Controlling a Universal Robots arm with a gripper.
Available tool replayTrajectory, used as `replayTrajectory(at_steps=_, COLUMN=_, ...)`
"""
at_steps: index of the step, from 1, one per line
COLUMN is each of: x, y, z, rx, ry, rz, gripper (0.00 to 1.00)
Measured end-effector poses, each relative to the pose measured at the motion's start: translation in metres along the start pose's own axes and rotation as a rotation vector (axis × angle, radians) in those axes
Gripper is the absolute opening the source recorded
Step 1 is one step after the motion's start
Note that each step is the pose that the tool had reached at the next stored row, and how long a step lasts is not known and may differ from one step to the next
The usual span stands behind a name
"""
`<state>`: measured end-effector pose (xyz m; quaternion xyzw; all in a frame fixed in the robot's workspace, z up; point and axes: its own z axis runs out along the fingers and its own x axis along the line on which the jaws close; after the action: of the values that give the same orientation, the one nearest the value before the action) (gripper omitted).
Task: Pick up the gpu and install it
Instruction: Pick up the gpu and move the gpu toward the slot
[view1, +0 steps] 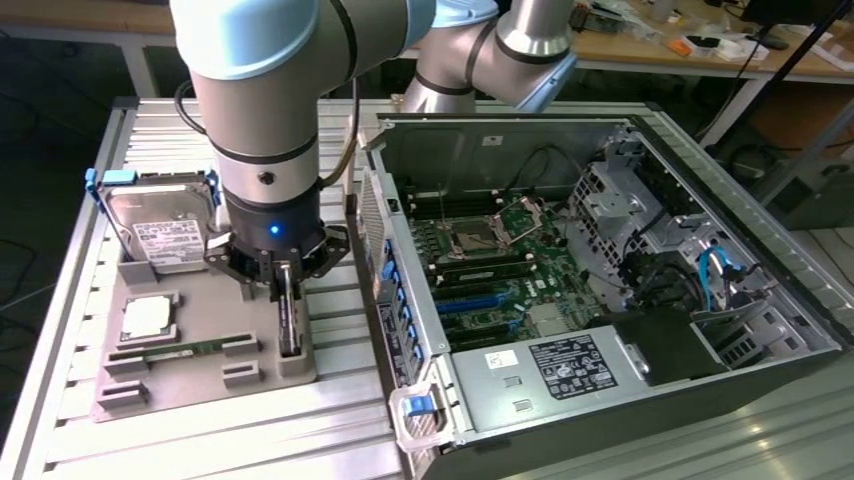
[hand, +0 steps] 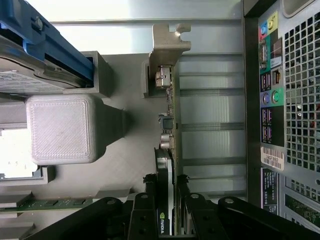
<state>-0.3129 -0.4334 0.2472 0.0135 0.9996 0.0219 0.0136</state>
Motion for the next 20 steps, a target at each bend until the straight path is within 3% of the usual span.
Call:
replayTrajectory(at_steps=16, x=-0.001, y=0.0018, z=-0.0410, rx=0.0002, ry=0.0000, rz=0.000, gripper=0.27)
replayTrajectory(at_steps=20, x=-0.001, y=0.0019, z=-0.0442, rx=0.0002, ry=0.0000, rz=0.000, gripper=0.27)
